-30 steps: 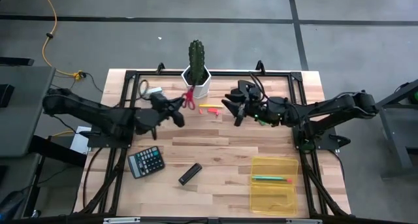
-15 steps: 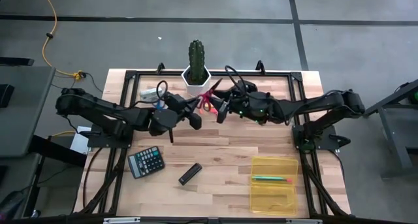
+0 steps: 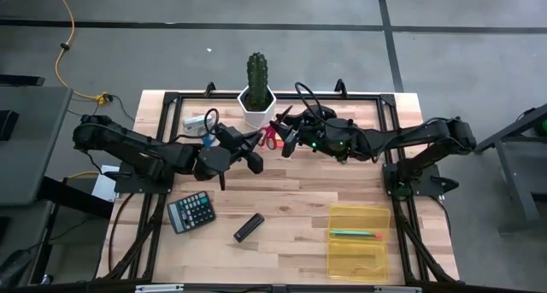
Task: Pack school essentials
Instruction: Put the red scissors on the yellow supply box
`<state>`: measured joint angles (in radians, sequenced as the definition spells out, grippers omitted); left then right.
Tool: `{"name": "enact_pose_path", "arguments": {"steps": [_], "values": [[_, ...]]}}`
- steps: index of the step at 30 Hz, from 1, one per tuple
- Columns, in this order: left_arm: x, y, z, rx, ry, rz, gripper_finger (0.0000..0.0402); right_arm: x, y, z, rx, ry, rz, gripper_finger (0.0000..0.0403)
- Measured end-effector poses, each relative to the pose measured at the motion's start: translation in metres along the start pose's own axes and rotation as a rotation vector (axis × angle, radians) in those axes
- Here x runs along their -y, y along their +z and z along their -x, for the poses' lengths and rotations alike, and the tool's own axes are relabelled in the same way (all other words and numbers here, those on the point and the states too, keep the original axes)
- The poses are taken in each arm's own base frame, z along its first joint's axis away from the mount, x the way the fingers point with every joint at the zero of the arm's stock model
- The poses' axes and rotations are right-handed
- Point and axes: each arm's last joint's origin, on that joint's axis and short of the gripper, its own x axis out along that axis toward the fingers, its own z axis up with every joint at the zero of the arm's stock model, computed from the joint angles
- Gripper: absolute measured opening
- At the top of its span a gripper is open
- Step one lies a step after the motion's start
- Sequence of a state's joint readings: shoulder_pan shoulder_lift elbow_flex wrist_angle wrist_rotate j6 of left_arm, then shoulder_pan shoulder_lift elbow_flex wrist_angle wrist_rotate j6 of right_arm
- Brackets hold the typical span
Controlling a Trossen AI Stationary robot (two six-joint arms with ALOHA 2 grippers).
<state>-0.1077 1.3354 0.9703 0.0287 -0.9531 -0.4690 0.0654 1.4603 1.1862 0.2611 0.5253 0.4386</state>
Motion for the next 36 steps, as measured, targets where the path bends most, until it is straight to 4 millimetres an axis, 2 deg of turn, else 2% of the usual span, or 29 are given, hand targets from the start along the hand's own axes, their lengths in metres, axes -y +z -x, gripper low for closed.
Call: {"name": "enact_pose_path", "arguments": {"steps": [3,6,8,11,13,19,22,25,29,32,36], "values": [[-0.001,0.001,-0.002,0.004,0.005,0.006,0.0008,0.000,0.000,0.000,-0.002,0.003,0.002,0.0113],[-0.001,0.001,-0.002,-0.003,-0.007,0.008,0.0009,0.000,0.000,0.000,-0.003,0.005,0.001,0.0038],[-0.001,0.001,-0.002,-0.003,-0.009,0.009,0.0010,0.000,0.000,0.000,-0.002,0.003,0.002,0.0015],[0.000,0.001,-0.002,-0.008,-0.026,0.013,0.0018,0.000,0.000,0.000,-0.007,0.001,0.001,0.0025],[0.000,0.001,-0.002,-0.018,-0.042,0.012,0.0030,0.000,0.000,0.001,-0.012,-0.001,0.015,0.0017],[-0.012,0.014,0.005,-0.088,-0.156,0.036,0.0105,0.011,0.011,0.015,-0.079,-0.043,0.089,0.0007],[-0.024,0.025,0.016,-0.111,-0.190,0.034,0.0147,0.021,0.023,0.030,-0.129,-0.088,0.140,0.0005],[-0.042,0.043,0.035,-0.097,-0.218,0.037,0.0177,0.031,0.031,0.048,-0.199,-0.130,0.193,0.0004],[-0.063,0.070,0.063,-0.043,-0.381,0.045,0.0199,0.042,0.040,0.074,-0.295,-0.155,0.242,0.0004],[-0.075,0.085,0.082,0.008,-0.566,0.032,0.0203,0.048,0.040,0.091,-0.387,-0.072,0.258,0.0004],[-0.084,0.082,0.097,0.082,-0.736,0.071,0.0204,0.052,0.035,0.110,-0.453,0.101,0.224,0.0003]]}}
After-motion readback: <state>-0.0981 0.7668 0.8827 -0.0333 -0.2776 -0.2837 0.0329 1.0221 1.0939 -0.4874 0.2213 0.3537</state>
